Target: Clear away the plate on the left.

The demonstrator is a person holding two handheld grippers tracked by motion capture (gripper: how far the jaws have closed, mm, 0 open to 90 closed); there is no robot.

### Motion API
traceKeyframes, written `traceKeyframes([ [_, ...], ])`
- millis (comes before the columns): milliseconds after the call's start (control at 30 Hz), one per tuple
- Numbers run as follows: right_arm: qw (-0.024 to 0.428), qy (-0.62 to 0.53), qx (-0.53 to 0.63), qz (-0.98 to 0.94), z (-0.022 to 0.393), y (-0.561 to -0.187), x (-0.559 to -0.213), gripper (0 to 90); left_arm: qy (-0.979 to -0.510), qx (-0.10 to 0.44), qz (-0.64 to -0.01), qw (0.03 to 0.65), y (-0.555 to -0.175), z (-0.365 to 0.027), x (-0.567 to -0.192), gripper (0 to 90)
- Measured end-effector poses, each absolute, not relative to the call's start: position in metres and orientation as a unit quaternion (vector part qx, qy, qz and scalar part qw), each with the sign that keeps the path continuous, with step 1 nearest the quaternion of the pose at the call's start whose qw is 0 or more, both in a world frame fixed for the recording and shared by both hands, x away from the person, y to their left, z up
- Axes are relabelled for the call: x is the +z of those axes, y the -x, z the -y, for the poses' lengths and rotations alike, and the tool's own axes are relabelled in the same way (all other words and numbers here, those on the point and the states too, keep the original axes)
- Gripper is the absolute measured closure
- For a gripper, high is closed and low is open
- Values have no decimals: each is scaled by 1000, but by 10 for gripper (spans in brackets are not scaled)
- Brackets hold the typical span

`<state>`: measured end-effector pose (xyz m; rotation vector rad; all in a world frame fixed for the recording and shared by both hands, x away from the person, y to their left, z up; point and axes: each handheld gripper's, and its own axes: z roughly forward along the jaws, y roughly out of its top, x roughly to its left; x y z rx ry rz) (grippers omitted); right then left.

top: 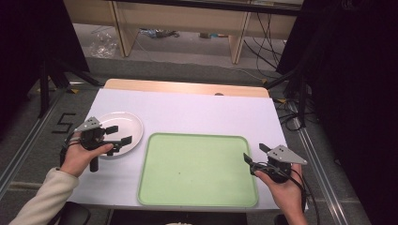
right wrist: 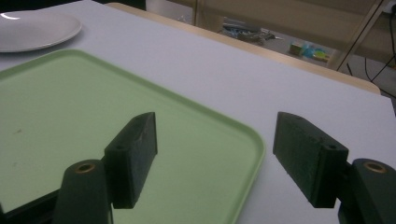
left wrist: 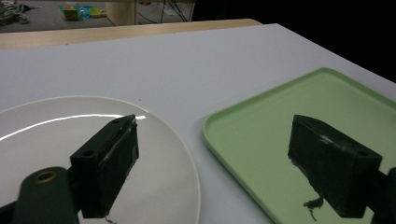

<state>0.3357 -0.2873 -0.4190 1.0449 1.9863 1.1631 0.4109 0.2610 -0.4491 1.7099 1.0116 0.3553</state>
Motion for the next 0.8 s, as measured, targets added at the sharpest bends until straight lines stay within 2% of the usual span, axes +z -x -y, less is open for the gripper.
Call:
traceKeyframes([
  [533, 299, -396, 443, -747, 286, -334, -417, 313, -685, 188, -499, 496, -418, -313, -454, 216],
  [800, 297, -398, 443, -747, 286, -335, -418, 313, -664, 184, -538, 485, -424, -335, -462, 221],
])
